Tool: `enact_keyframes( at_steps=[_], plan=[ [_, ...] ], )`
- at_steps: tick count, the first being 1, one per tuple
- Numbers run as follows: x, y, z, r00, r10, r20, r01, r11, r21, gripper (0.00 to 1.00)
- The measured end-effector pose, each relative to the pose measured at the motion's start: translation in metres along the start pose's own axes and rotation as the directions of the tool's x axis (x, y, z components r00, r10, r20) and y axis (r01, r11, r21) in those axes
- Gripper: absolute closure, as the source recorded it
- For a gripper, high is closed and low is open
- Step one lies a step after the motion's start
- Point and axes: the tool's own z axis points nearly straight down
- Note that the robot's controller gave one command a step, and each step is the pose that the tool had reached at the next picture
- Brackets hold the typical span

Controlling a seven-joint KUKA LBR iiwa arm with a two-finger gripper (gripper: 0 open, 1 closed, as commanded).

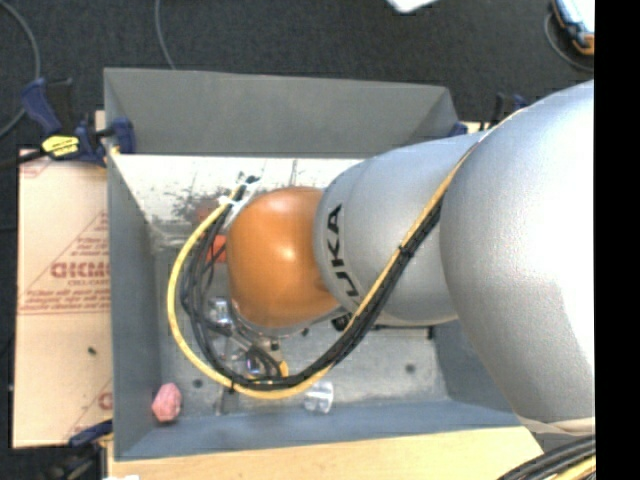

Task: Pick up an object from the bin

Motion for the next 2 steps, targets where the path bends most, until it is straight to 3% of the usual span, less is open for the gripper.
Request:
enact_keyframes(
  at_steps=[1, 2],
  plan=[
    [-0.002, -0.001, -0.004, 1.0, 0.005, 0.008, -0.005, 1.0, -0.002, 0.0],
    [-0.004, -0.017, 0.008, 0.997, 0.082, 0.001, -0.082, 0.997, 0.0, 0.0]
  ],
)
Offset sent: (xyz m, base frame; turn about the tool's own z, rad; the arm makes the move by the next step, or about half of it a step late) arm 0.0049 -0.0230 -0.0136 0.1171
